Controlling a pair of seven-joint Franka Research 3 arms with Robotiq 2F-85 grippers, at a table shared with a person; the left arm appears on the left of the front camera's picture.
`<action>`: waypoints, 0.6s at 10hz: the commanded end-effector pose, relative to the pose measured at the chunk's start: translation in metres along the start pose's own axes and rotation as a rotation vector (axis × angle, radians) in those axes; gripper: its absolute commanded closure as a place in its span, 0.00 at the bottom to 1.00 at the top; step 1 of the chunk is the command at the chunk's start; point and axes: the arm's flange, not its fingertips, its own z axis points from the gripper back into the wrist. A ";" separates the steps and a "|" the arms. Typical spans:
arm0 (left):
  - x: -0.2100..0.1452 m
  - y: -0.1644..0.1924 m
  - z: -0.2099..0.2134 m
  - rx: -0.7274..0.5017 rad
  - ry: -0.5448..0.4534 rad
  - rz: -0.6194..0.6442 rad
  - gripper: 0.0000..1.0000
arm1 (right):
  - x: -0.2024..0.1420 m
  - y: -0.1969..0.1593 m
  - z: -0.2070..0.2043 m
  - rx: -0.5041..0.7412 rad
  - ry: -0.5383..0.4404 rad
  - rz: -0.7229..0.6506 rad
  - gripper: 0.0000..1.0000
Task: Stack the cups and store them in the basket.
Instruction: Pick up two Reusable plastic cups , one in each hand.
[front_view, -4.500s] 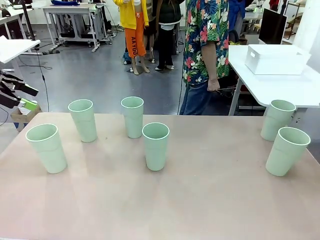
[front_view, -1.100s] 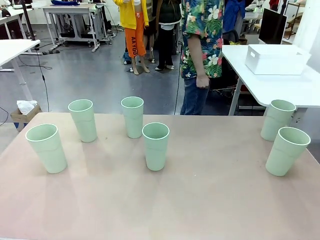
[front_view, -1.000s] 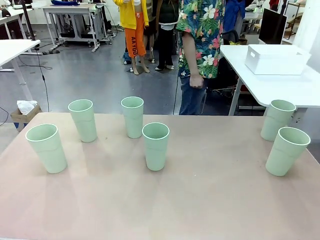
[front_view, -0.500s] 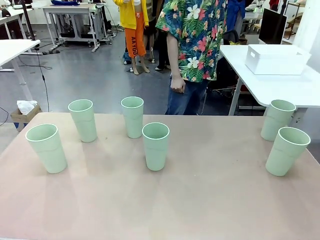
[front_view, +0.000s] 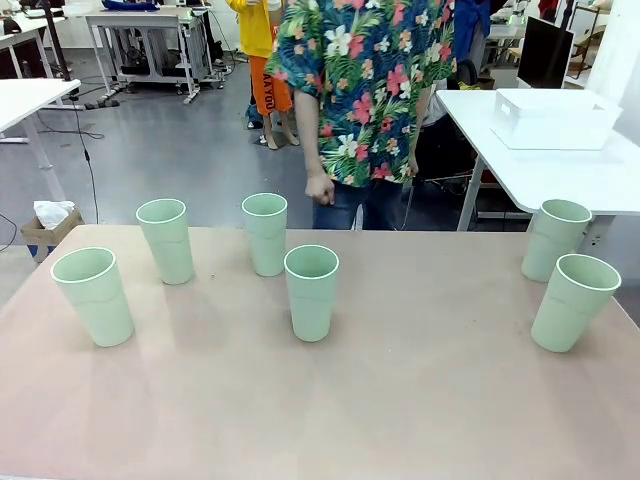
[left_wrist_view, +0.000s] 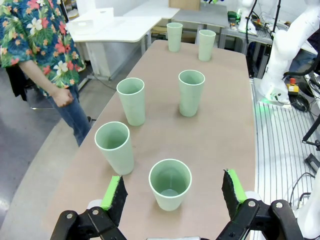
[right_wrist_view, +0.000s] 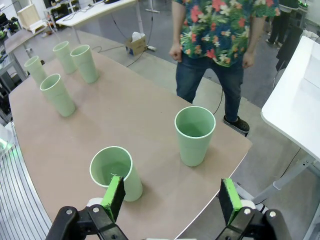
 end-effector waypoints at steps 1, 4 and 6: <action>0.001 0.000 0.000 -0.007 -0.009 -0.002 0.00 | 0.000 -0.003 0.000 0.004 -0.027 0.025 0.00; 0.001 0.000 0.000 -0.007 -0.009 -0.002 0.00 | 0.000 -0.003 0.000 0.004 -0.027 0.025 0.00; 0.001 0.000 0.000 -0.007 -0.009 -0.002 0.00 | 0.000 -0.003 0.000 0.004 -0.027 0.025 0.00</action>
